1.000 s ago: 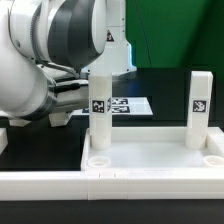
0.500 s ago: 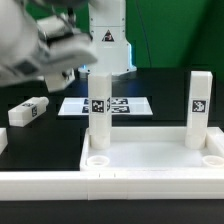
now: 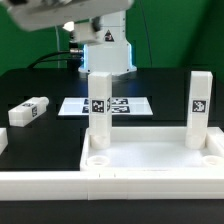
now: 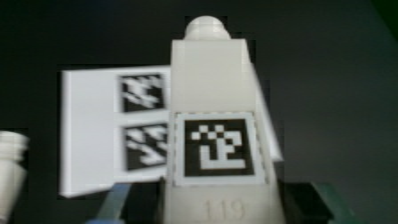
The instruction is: Assemble desk
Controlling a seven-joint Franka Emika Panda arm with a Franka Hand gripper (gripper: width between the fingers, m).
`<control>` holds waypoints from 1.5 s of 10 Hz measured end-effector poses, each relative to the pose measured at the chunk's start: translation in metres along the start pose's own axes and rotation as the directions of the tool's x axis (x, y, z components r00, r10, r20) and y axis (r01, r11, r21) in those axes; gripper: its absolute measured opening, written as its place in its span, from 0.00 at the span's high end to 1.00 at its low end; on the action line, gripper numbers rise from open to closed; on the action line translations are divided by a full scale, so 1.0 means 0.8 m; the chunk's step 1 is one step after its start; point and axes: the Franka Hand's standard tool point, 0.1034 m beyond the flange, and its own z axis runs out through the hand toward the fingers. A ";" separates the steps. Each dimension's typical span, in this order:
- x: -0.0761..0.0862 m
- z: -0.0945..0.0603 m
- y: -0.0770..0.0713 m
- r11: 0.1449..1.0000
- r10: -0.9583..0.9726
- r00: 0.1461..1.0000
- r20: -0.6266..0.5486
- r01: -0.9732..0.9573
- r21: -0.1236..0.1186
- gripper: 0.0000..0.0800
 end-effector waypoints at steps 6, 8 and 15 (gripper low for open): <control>0.041 -0.029 -0.036 0.999 0.001 0.938 -0.347 -0.018 -0.046 0.63; 0.068 -0.079 -0.083 0.995 -0.030 0.875 -0.483 -0.020 -0.097 0.63; 0.099 -0.084 -0.113 0.983 -0.110 0.566 -0.817 -0.059 -0.174 0.63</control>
Offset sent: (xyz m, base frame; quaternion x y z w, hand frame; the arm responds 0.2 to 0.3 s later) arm 0.0000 0.0000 0.0000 0.0000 0.1296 0.0000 0.9916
